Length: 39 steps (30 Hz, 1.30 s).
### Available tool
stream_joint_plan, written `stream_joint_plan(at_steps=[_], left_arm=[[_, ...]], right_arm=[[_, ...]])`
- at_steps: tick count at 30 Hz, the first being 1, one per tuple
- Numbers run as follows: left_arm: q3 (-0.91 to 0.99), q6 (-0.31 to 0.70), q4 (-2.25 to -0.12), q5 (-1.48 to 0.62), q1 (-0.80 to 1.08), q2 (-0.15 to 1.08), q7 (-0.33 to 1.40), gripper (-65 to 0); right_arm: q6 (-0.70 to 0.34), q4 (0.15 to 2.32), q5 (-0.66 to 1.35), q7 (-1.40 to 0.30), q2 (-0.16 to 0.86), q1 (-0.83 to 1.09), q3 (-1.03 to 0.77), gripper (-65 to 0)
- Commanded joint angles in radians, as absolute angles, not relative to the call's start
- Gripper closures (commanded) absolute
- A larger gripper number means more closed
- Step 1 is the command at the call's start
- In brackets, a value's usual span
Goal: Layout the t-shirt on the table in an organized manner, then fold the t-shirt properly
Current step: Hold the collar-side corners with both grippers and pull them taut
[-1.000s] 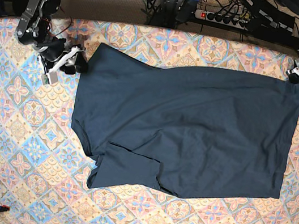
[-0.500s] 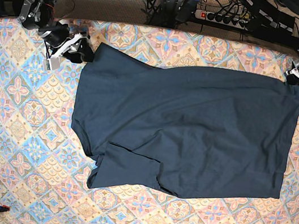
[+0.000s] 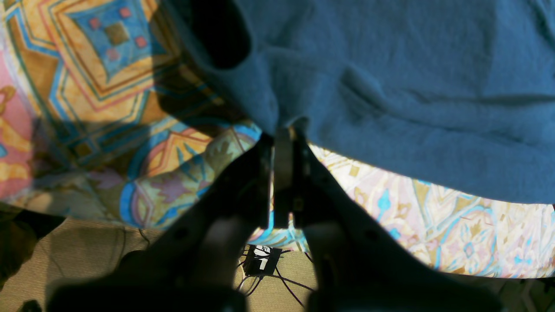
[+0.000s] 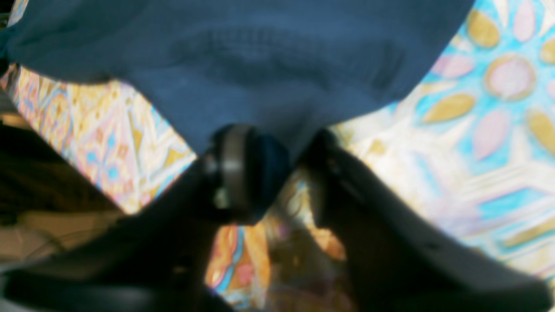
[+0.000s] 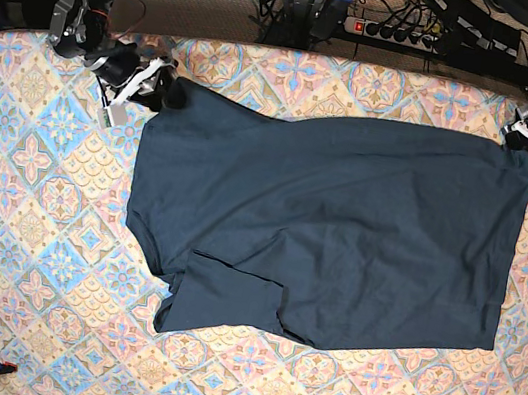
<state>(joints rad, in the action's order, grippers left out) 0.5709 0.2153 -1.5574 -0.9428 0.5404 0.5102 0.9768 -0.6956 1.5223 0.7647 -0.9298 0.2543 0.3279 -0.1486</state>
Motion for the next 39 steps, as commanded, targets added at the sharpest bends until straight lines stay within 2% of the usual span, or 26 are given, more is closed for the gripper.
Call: stream_joint_plan(at_steps=[1, 3, 4, 7, 13, 18, 26, 33, 35, 39], left_arm=[[0.579, 0.222, -1.570, -0.952, 0.539, 0.533, 0.964, 0.0], [0.579, 0.222, -1.570, -0.952, 0.539, 0.533, 0.964, 0.0], [0.581, 0.222, -1.570, -0.952, 0.539, 0.533, 0.963, 0.0], [0.582, 0.222, -1.570, -0.952, 0.526, 0.535, 0.961, 0.0], [0.582, 0.222, -1.572, -0.952, 0.515, 0.536, 0.961, 0.0], [0.582, 0.222, -1.573, -0.952, 0.516, 0.561, 0.958, 0.0], [0.584, 0.223, -1.575, -0.957, 0.518, 0.602, 0.957, 0.0], [0.584, 0.272, -1.575, -0.957, 0.519, 0.601, 0.957, 0.0], [0.584, 0.272, -1.575, -0.957, 0.519, 0.601, 0.957, 0.0], [0.584, 0.274, -1.575, -0.957, 0.519, 0.601, 0.957, 0.0]], right_arm=[[-0.698, 1.524, 0.736, -0.977, 0.259, 0.340, -0.142, -12.6], [-0.698, 1.520, 0.736, -1.027, 0.257, 0.335, -0.142, -5.4], [-0.698, 1.523, 0.736, -1.056, 0.255, 0.334, -0.142, -4.2], [-0.698, 1.535, 0.788, -1.079, 0.254, 0.334, -0.150, -3.9], [-0.698, 1.580, 1.030, -1.081, 0.263, 0.334, -0.163, -3.8], [-0.698, 1.695, 1.035, -1.087, 0.309, 0.340, -0.165, -3.8], [-0.698, 1.833, 1.035, -1.089, 0.311, 0.341, -0.154, -3.8], [-0.698, 1.776, 0.975, -1.078, 0.306, 0.328, -0.131, -4.2], [-0.698, 1.728, 0.911, -1.079, 0.306, 0.309, -0.171, -6.4], [-0.698, 1.690, 0.875, -1.082, 0.305, 0.315, -0.249, -19.7]])
